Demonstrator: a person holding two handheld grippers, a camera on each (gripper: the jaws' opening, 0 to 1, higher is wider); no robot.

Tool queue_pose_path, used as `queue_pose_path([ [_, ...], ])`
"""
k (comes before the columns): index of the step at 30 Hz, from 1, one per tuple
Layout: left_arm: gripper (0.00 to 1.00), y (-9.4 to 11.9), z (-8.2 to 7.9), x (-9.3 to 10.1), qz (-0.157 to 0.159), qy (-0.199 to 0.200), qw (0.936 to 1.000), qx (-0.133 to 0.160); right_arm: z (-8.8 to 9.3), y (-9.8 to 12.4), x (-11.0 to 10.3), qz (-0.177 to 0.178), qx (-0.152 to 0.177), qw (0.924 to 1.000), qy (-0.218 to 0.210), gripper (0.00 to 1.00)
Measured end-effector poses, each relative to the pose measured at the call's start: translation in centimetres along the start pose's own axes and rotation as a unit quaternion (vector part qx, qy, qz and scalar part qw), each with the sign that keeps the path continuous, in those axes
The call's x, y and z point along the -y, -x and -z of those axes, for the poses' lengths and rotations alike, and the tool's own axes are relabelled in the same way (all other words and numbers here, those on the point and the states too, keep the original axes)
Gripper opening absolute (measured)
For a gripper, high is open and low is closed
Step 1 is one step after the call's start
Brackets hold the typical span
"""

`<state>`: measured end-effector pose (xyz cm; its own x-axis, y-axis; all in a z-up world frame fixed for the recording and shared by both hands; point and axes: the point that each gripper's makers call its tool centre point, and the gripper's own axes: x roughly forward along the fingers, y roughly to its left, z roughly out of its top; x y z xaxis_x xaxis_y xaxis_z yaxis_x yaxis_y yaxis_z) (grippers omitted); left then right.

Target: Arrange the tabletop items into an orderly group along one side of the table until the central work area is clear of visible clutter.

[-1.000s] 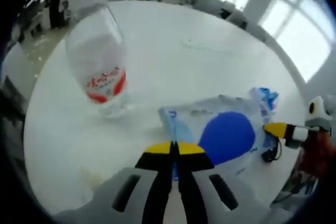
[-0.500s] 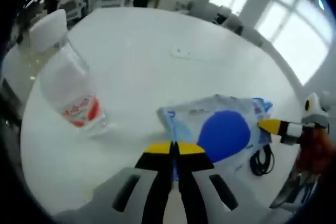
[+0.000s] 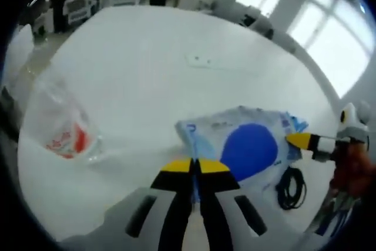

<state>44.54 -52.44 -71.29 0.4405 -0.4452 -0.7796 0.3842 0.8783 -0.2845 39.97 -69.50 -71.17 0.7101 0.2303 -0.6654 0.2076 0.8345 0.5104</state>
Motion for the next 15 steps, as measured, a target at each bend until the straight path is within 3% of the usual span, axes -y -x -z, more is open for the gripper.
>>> queue_pose_path([
  [7,0.0,-1.0,0.2,-0.1,0.003,0.007,0.9999,-0.01,-0.6,-0.6,0.7,-0.003,-0.002,1.0,0.007,0.01],
  [15,0.0,-1.9,0.5,-0.5,-0.007,0.001,0.9998,-0.019,0.4,-1.6,1.3,0.008,-0.023,0.9994,0.024,0.01],
])
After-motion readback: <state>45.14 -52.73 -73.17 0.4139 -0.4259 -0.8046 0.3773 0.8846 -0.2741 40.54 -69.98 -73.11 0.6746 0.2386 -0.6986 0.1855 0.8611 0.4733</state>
